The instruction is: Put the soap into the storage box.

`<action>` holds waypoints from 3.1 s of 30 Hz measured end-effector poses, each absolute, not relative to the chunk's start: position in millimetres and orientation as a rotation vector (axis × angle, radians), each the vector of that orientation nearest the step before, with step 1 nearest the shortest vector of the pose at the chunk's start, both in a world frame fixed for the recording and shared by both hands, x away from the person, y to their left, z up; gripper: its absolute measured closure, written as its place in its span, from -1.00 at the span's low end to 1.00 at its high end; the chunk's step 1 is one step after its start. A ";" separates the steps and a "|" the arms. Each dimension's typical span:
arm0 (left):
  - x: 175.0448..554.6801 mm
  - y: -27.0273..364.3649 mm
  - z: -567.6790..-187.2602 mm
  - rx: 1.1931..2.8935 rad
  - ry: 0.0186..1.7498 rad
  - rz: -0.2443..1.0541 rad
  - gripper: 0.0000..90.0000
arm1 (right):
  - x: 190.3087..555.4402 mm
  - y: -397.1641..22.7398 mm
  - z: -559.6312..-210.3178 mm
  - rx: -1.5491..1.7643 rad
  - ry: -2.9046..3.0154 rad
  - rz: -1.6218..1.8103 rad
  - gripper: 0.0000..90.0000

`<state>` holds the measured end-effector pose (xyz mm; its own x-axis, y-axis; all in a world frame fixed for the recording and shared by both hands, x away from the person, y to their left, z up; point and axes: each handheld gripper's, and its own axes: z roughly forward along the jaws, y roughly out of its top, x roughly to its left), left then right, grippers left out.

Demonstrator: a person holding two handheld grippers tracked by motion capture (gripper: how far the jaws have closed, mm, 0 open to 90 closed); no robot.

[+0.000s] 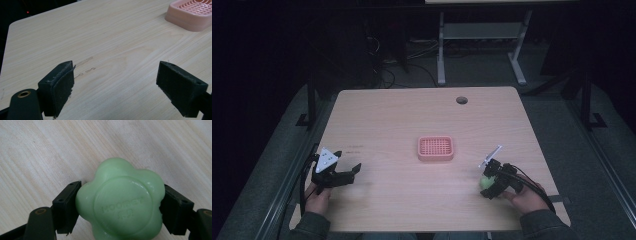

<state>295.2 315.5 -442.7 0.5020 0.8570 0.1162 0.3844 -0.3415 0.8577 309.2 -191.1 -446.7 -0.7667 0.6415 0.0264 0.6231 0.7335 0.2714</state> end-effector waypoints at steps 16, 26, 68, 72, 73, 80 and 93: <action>295.3 315.5 -442.8 1.931 1.025 0.735 -0.68 | 306.5 -195.4 -444.5 1.035 2.855 0.447 -0.44; 295.2 316.0 -442.4 1.931 1.024 0.738 -0.68 | 304.9 -193.9 -443.9 1.020 2.858 0.459 -0.43; 294.8 315.9 -441.3 1.923 1.027 0.738 -0.68 | 319.1 -170.2 -414.9 0.892 2.864 0.492 -0.43; 294.7 315.9 -441.3 1.920 1.029 0.735 -0.68 | 329.2 -163.7 -404.4 0.876 2.861 0.519 -0.43; 294.6 315.9 -441.2 1.920 1.029 0.735 -0.68 | 331.2 -162.1 -402.4 0.871 2.859 0.520 -0.43; 294.6 315.9 -441.1 1.916 1.030 0.732 -0.68 | 343.2 -151.1 -390.0 0.844 2.862 0.518 -0.43; 294.8 316.4 -440.7 1.916 1.030 0.731 -0.68 | 370.3 -123.5 -372.4 0.781 2.906 0.501 -0.43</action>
